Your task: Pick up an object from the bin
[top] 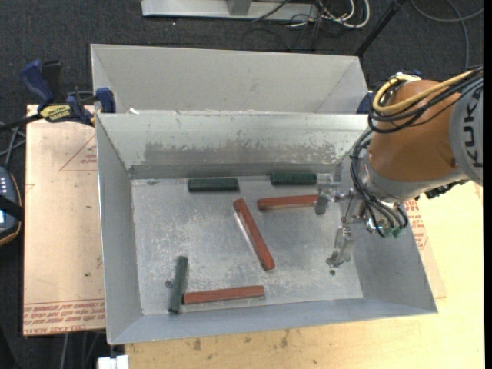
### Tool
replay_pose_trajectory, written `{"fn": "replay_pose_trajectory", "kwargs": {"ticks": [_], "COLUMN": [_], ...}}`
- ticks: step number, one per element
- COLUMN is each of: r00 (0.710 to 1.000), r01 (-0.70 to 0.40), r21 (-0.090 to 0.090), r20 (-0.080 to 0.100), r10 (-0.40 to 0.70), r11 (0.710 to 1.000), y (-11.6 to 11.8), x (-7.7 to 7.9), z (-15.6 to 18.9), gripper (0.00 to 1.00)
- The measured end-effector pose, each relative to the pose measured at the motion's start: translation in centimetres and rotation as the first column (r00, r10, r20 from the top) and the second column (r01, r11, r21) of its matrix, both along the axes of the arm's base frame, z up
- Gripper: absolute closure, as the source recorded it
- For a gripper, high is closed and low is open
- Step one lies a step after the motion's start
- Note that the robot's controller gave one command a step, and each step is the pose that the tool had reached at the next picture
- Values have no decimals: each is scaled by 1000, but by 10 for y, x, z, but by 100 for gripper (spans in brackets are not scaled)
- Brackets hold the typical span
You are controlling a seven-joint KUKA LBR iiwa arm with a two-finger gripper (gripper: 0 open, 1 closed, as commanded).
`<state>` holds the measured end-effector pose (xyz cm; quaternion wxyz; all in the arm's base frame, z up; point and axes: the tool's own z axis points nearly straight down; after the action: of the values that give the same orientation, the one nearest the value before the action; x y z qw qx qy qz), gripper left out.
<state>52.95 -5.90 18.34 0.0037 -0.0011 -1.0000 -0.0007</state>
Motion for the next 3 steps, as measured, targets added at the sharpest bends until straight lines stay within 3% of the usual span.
{"fn": "replay_pose_trajectory", "kwargs": {"ticks": [1,2,3], "r00": [1000,994,980], "r01": [-2,112,199], "r21": [-1,-2,2], "r20": [8,17,12], "r10": [2,-112,-199], "r11": [1000,994,980], "y": [0,15,22], "x": [2,21,58], "z": [4,-17,-71], "gripper": [0,0,0]}}
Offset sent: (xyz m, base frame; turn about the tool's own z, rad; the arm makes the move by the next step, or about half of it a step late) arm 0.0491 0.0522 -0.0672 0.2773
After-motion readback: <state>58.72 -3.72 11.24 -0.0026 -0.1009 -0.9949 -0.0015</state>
